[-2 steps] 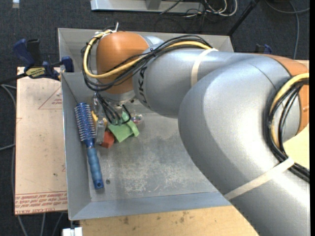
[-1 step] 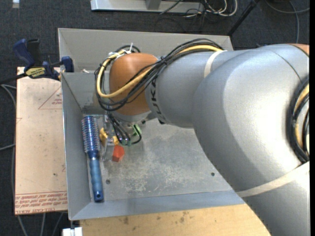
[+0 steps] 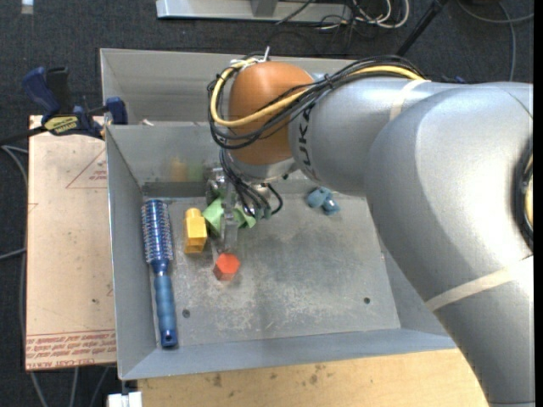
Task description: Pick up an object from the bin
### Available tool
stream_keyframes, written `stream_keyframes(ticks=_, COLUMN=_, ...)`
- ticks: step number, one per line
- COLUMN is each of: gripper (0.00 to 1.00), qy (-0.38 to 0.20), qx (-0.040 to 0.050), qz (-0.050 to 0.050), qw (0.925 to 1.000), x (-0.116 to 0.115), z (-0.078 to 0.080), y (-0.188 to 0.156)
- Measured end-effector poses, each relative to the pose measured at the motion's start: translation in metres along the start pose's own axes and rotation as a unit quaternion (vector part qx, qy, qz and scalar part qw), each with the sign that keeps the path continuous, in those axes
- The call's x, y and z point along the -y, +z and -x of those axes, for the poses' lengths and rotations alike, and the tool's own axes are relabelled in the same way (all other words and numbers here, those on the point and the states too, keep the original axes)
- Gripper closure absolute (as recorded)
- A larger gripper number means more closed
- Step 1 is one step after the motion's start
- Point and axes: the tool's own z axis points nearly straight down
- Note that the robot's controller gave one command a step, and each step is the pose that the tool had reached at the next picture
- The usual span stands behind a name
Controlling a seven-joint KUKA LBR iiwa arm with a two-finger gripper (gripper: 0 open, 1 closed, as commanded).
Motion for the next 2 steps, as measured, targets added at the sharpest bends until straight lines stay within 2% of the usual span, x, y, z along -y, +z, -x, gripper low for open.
stream_keyframes(ticks=1, gripper=1.00, qy=-0.001, qx=0.0007, qz=0.001, qw=1.0000, x=-0.003, z=0.000, y=0.000)
stream_keyframes(ticks=2, gripper=1.00, qy=-0.012, qx=0.0053, qz=0.002, qw=0.9999, x=0.003, z=-0.011, y=-0.152)
